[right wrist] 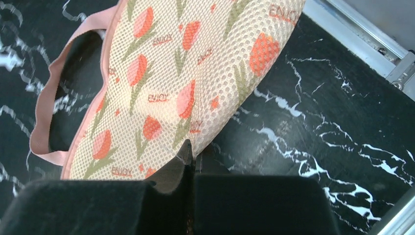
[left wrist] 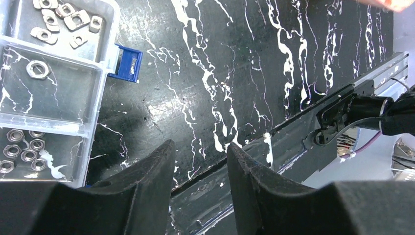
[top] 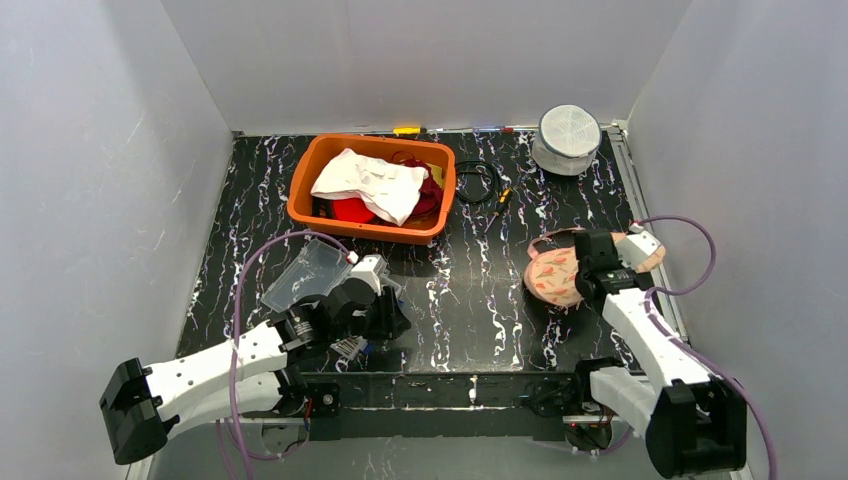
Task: Unzip the laundry bag and remove the bra
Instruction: Move the laundry bag to the center of the board.
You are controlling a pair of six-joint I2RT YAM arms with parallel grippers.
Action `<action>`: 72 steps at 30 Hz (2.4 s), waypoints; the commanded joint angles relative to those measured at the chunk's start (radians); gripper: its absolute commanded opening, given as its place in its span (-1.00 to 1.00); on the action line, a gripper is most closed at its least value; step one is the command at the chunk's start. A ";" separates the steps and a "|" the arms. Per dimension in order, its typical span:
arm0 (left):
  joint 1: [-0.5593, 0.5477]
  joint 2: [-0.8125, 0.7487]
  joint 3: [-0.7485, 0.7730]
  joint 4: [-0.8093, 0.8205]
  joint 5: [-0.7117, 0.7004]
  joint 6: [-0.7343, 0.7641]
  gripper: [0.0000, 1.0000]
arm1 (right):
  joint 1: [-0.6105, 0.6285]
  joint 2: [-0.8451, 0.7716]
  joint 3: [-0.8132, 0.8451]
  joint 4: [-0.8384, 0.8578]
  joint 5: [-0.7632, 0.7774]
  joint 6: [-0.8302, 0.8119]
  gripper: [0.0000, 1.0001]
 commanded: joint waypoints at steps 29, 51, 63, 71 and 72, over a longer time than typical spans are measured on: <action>0.002 0.038 -0.009 0.049 0.073 -0.012 -0.14 | 0.190 0.203 0.180 0.136 -0.285 -0.150 0.52; 0.002 0.001 -0.012 0.002 0.054 -0.021 -0.13 | 0.298 0.534 0.182 0.173 -0.082 -0.121 0.40; 0.001 0.054 -0.015 0.045 0.084 -0.008 -0.12 | 0.179 0.079 0.027 -0.017 -0.179 -0.098 0.47; 0.002 0.063 -0.020 0.070 0.101 -0.004 -0.12 | 0.182 -0.036 0.200 -0.166 -0.199 -0.127 0.50; 0.001 0.066 -0.019 0.074 0.101 -0.003 -0.12 | 0.181 -0.029 0.222 -0.175 -0.189 -0.131 0.51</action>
